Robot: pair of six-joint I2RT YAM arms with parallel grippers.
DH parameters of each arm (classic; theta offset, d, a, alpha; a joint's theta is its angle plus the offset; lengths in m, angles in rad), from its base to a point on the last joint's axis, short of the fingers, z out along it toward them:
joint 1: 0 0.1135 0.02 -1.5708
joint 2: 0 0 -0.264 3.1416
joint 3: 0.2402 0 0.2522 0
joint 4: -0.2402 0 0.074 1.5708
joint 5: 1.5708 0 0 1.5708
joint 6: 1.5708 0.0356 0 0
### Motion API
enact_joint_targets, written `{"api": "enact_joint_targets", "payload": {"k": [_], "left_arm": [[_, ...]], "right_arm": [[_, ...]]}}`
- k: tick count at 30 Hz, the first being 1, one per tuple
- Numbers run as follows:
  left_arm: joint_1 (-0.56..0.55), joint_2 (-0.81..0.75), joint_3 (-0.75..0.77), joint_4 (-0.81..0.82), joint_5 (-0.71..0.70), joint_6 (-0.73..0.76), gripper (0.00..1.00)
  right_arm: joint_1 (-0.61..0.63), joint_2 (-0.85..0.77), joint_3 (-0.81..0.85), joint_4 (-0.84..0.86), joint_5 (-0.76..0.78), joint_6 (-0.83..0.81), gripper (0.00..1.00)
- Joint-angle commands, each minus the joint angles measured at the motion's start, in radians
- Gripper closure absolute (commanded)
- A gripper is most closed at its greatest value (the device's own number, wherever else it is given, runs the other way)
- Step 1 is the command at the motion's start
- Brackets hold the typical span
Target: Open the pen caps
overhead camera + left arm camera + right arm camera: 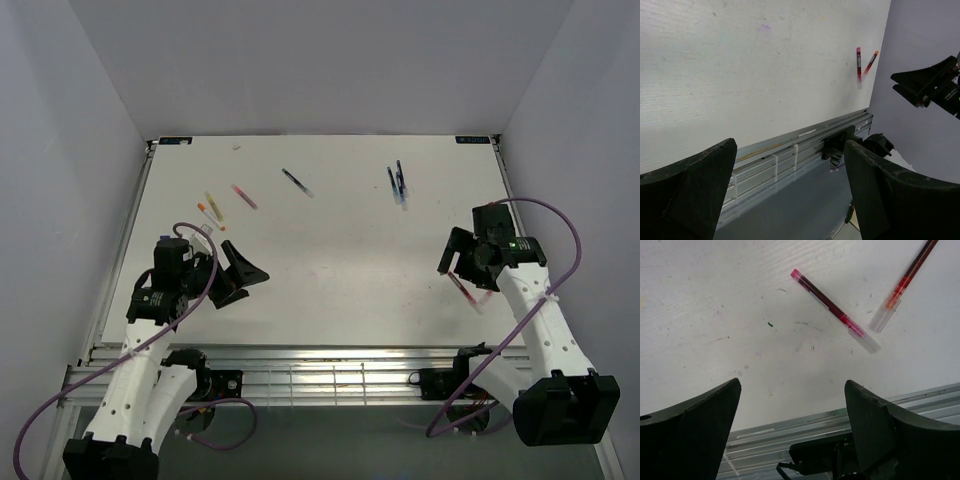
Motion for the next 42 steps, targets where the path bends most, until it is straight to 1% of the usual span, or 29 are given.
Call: {"api": "enact_joint_targets", "payload": {"k": [1, 3, 4, 5, 8, 9, 11, 12, 14, 16, 17, 18, 19, 22, 24, 28, 33, 34, 35, 37, 38, 40, 42], "left_arm": [[-0.003, -0.049, 0.018, 0.031, 0.059, 0.020, 0.02], [-0.003, -0.060, 0.021, 0.030, 0.069, 0.016, 0.02], [-0.003, -0.066, 0.021, 0.030, 0.078, 0.011, 0.02], [-0.003, -0.066, 0.021, 0.033, 0.083, 0.009, 0.02], [-0.003, -0.066, 0.020, 0.037, 0.103, 0.014, 0.02], [-0.003, -0.066, 0.021, 0.037, 0.108, 0.017, 0.02], [-0.003, -0.061, 0.026, 0.037, 0.115, 0.029, 0.02], [-0.003, -0.063, 0.029, 0.036, 0.115, 0.031, 0.03], [-0.003, -0.055, 0.035, 0.034, 0.120, 0.035, 0.04], [-0.003, -0.054, 0.041, 0.034, 0.123, 0.037, 0.05], [-0.003, -0.052, 0.046, 0.034, 0.125, 0.037, 0.05], [-0.003, -0.049, 0.049, 0.034, 0.125, 0.038, 0.05], [-0.003, -0.049, 0.049, 0.036, 0.125, 0.040, 0.05], [-0.003, -0.040, 0.056, 0.033, 0.129, 0.049, 0.06], [-0.003, -0.037, 0.053, 0.033, 0.129, 0.052, 0.06], [-0.003, -0.024, 0.053, 0.037, 0.129, 0.052, 0.06], [-0.003, -0.023, 0.047, 0.053, 0.131, 0.046, 0.06], [-0.003, -0.024, 0.047, 0.054, 0.131, 0.046, 0.06], [-0.003, -0.024, 0.047, 0.054, 0.131, 0.043, 0.06], [-0.003, -0.026, 0.044, 0.056, 0.134, 0.042, 0.06], [-0.003, -0.024, 0.043, 0.054, 0.140, 0.042, 0.06], [-0.003, -0.027, 0.040, 0.056, 0.143, 0.042, 0.06], [-0.003, -0.030, 0.035, 0.054, 0.146, 0.045, 0.06]], "right_arm": [[0.000, -0.006, 0.053, 0.138, 0.014, -0.135, 0.10], [-0.002, 0.019, 0.067, 0.186, -0.023, -0.189, 0.10], [-0.002, 0.055, 0.077, 0.198, -0.029, -0.208, 0.10], [-0.003, 0.077, 0.082, 0.204, -0.017, -0.252, 0.08], [-0.009, 0.193, 0.090, 0.208, 0.081, -0.301, 0.08], [-0.011, 0.212, 0.093, 0.211, 0.076, -0.307, 0.08], [-0.020, 0.259, 0.094, 0.243, 0.017, -0.314, 0.09], [-0.025, 0.293, 0.094, 0.250, 0.005, -0.350, 0.09], [-0.028, 0.331, 0.102, 0.251, 0.016, -0.383, 0.08], [-0.040, 0.354, 0.091, 0.264, 0.023, -0.404, 0.07], [-0.048, 0.355, 0.079, 0.298, 0.014, -0.436, 0.07], [-0.057, 0.352, 0.049, 0.315, -0.003, -0.462, 0.07], [-0.069, 0.353, 0.041, 0.330, -0.047, -0.473, 0.07], [-0.109, 0.385, 0.024, 0.358, -0.113, -0.508, 0.06], [-0.114, 0.416, 0.028, 0.355, -0.127, -0.513, 0.05], [-0.117, 0.489, 0.024, 0.356, -0.145, -0.527, 0.00], [-0.117, 0.522, 0.009, 0.359, -0.115, -0.550, 0.00], [-0.117, 0.523, 0.007, 0.361, -0.095, -0.550, 0.02], [-0.117, 0.525, -0.002, 0.361, -0.086, -0.551, 0.07], [-0.117, 0.525, -0.019, 0.370, -0.076, -0.556, 0.09], [-0.117, 0.526, -0.027, 0.373, -0.076, -0.559, 0.13], [-0.115, 0.528, -0.034, 0.373, -0.054, -0.559, 0.14], [-0.115, 0.531, -0.045, 0.372, -0.037, -0.558, 0.19]]}}
